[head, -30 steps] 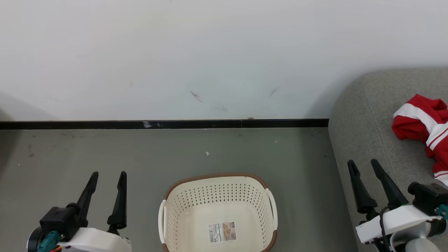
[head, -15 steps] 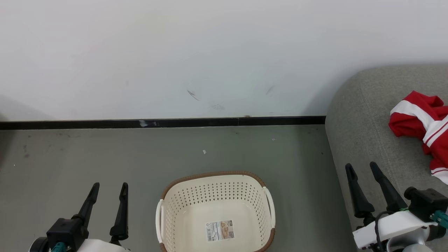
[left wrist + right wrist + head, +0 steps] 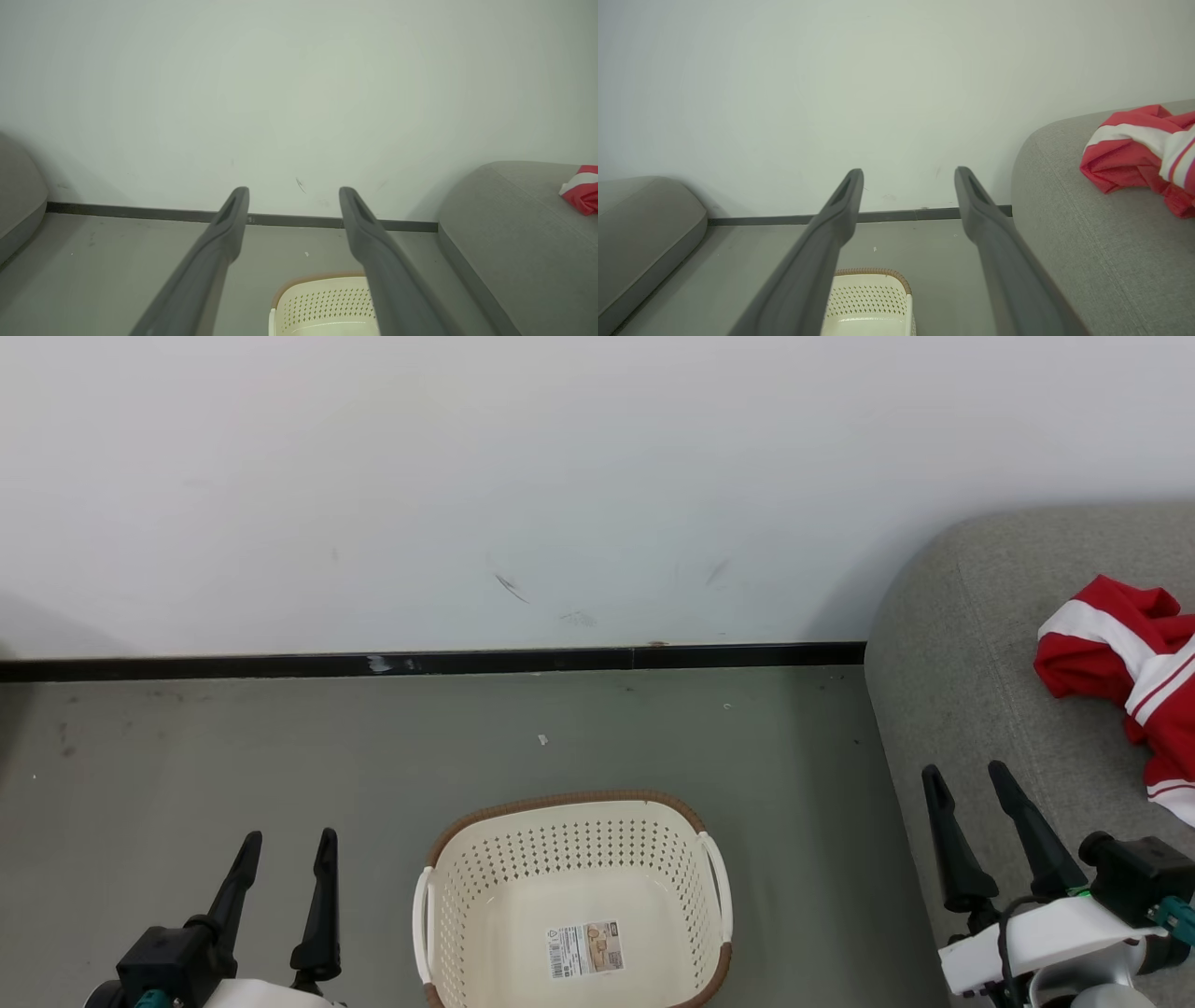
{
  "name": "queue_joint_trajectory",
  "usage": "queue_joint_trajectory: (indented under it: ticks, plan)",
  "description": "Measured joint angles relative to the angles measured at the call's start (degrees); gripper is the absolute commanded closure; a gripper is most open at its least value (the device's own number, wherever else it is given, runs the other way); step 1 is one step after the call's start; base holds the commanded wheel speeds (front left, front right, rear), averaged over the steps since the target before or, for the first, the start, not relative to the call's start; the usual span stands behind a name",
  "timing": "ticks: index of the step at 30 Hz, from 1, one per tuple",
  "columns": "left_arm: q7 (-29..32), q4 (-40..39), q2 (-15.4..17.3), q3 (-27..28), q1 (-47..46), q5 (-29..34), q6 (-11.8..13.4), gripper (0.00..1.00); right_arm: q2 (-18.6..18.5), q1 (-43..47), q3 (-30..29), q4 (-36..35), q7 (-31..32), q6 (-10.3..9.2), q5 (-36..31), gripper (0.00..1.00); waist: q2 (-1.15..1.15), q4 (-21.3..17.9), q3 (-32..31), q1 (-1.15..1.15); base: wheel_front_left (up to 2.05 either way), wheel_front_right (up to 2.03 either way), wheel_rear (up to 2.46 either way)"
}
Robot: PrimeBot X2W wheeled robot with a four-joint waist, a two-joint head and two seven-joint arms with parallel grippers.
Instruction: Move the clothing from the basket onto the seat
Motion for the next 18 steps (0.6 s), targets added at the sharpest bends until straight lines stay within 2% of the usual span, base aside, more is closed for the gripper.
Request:
queue_joint_trajectory:
  ticks: [18]
  plan:
    - [0.00,0.48,-1.75,2.29,-0.01,2.19,-2.47,0.00,0.49,1.07,0.02,-0.30,0.00,0.00,-0.38,0.00,0.00,-0.23,-0.33,0.00,0.00,0.00,0.00]
